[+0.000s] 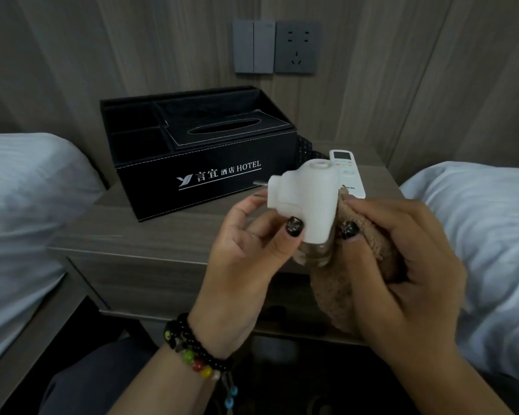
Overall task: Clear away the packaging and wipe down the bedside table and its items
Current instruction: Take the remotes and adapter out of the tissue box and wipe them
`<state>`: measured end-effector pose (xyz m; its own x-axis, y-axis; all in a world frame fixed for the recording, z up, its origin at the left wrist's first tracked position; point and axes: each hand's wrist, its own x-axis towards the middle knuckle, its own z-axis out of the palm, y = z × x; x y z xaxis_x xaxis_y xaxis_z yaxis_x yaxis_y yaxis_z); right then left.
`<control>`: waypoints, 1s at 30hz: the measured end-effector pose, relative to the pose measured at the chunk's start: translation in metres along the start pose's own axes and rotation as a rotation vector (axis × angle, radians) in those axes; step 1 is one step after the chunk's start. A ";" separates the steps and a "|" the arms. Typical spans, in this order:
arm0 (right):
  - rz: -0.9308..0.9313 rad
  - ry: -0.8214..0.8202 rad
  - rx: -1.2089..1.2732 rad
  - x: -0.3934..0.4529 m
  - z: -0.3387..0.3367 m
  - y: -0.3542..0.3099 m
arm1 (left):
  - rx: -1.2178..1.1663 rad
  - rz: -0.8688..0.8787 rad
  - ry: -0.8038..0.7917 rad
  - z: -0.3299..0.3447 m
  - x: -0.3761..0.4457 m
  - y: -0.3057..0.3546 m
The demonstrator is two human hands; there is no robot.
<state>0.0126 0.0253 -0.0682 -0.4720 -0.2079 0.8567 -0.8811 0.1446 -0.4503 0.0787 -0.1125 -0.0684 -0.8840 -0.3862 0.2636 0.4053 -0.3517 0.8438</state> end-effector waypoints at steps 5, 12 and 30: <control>0.050 -0.067 0.020 0.001 -0.002 0.004 | 0.280 0.092 -0.055 -0.004 0.001 0.003; 0.074 -0.109 0.027 0.010 -0.008 -0.004 | 0.485 0.235 -0.046 -0.005 -0.002 0.001; -0.009 -0.074 -0.143 -0.001 -0.002 -0.003 | -0.144 -0.131 0.139 0.004 0.009 -0.007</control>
<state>0.0158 0.0272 -0.0669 -0.4695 -0.2794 0.8376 -0.8745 0.2778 -0.3975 0.0666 -0.1105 -0.0700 -0.8946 -0.4394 0.0811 0.3272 -0.5206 0.7886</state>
